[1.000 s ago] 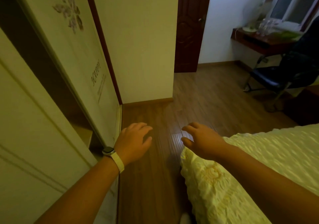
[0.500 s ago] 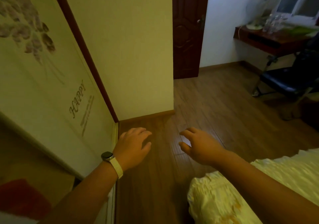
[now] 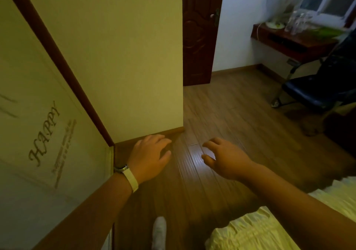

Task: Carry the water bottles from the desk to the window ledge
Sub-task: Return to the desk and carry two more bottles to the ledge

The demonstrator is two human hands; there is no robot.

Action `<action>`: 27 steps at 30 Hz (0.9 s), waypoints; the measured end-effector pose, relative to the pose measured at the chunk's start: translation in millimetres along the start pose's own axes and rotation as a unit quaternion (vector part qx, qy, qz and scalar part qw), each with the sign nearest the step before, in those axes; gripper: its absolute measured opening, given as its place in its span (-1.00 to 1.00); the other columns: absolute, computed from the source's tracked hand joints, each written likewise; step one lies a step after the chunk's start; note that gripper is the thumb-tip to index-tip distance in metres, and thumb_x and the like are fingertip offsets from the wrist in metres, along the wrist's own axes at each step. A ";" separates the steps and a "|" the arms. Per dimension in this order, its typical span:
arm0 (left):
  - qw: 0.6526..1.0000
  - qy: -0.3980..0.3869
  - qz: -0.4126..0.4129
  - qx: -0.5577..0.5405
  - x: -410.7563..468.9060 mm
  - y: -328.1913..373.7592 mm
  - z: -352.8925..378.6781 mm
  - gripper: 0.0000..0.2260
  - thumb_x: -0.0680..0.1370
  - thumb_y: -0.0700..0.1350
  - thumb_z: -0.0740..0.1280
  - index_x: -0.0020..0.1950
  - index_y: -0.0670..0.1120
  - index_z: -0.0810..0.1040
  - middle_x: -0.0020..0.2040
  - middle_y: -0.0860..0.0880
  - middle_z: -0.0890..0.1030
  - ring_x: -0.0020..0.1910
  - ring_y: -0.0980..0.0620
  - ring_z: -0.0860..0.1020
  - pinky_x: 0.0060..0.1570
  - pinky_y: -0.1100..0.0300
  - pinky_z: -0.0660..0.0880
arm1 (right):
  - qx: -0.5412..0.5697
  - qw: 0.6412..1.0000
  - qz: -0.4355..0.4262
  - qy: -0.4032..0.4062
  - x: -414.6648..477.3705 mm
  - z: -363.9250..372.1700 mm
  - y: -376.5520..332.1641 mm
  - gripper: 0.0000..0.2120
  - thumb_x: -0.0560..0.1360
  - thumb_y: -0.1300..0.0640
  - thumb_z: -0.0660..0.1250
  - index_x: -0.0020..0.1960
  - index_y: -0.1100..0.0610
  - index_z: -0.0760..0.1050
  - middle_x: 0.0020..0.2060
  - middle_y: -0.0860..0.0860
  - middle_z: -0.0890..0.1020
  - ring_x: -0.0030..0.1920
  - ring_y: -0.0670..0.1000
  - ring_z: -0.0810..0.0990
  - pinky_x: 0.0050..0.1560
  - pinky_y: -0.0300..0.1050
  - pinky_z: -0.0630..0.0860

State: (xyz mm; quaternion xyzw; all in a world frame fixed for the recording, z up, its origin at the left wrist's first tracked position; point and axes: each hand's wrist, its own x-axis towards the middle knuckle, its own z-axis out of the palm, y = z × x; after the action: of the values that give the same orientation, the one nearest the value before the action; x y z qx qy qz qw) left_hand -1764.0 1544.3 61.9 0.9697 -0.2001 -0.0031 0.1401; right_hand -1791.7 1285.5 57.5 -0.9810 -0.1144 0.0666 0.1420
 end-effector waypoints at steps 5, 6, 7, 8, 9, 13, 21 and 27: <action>0.999 -0.015 0.032 -0.011 90.4 -54.6 10.6 -0.63 0.62 0.08 0.19 0.42 0.08 0.44 0.43 0.04 0.43 0.41 0.02 0.34 0.35 0.05 0.26 | -0.003 0.999 0.046 -0.002 87.2 2.8 9.0 -0.49 0.56 -0.26 0.12 0.44 -0.08 0.29 0.40 -0.04 0.39 0.23 0.02 0.50 0.13 -0.05 0.50; 0.999 -0.017 0.039 -0.014 109.2 -65.4 9.8 -0.63 0.62 0.08 0.19 0.42 0.08 0.44 0.43 0.04 0.43 0.40 0.01 0.35 0.34 0.06 0.26 | -0.006 0.999 0.053 0.001 105.5 0.7 8.9 -0.49 0.55 -0.27 0.12 0.44 -0.09 0.29 0.40 -0.04 0.39 0.22 0.02 0.51 0.13 -0.05 0.50; 0.999 -0.019 0.048 -0.015 128.2 -75.5 7.7 -0.63 0.62 0.08 0.19 0.41 0.07 0.44 0.43 0.04 0.43 0.40 0.01 0.35 0.33 0.07 0.26 | -0.007 0.998 0.061 0.003 123.5 -2.4 8.6 -0.49 0.55 -0.27 0.12 0.44 -0.09 0.28 0.40 -0.05 0.39 0.21 0.01 0.51 0.13 -0.06 0.50; 0.998 -0.019 0.056 -0.018 147.4 -85.3 4.8 -0.63 0.62 0.07 0.19 0.42 0.07 0.44 0.43 0.03 0.43 0.40 0.00 0.35 0.33 0.07 0.26 | -0.007 0.998 0.068 0.005 140.7 -6.3 8.1 -0.49 0.55 -0.27 0.12 0.44 -0.10 0.28 0.40 -0.05 0.39 0.21 0.01 0.51 0.11 -0.07 0.50; 0.998 -0.022 0.063 -0.021 166.3 -94.4 1.6 -0.63 0.62 0.07 0.19 0.42 0.07 0.44 0.43 0.03 0.43 0.40 0.00 0.35 0.33 0.06 0.26 | -0.007 0.997 0.075 0.008 157.1 -11.2 7.7 -0.49 0.55 -0.27 0.11 0.43 -0.11 0.28 0.39 -0.06 0.39 0.21 0.00 0.50 0.10 -0.10 0.49; 0.994 -0.027 0.101 -0.026 234.9 -118.2 -12.3 -0.64 0.62 0.07 0.19 0.41 0.05 0.45 0.43 0.01 0.43 0.41 0.00 0.34 0.35 0.03 0.26 | -0.013 0.994 0.106 0.033 208.9 -33.8 10.2 -0.51 0.55 -0.27 0.12 0.42 -0.12 0.28 0.39 -0.07 0.39 0.26 -0.01 0.46 0.12 -0.10 0.47; 0.984 -0.030 0.176 -0.019 340.5 -110.1 -13.8 -0.63 0.61 0.07 0.21 0.41 0.04 0.45 0.39 0.02 0.46 0.36 -0.01 0.38 0.30 0.04 0.30 | -0.030 0.981 0.184 0.050 254.9 -71.0 45.8 -0.52 0.57 -0.23 0.14 0.43 -0.08 0.30 0.40 -0.03 0.39 0.30 0.01 0.43 0.21 -0.06 0.46; 0.975 -0.043 0.216 -0.008 414.8 -81.9 4.5 -0.63 0.61 0.07 0.21 0.40 0.05 0.46 0.39 0.03 0.46 0.37 0.01 0.38 0.31 0.03 0.31 | -0.008 0.973 0.224 0.062 282.0 -81.4 105.6 -0.53 0.58 -0.20 0.15 0.44 -0.06 0.30 0.40 -0.03 0.38 0.31 0.00 0.43 0.22 -0.06 0.47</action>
State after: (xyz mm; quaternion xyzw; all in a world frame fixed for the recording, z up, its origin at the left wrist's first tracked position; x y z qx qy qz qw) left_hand -1350.9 1453.9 56.0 0.9015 -0.4103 -0.0158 0.1368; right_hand -1484.5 1234.1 76.2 -0.9850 0.1165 0.0347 0.1223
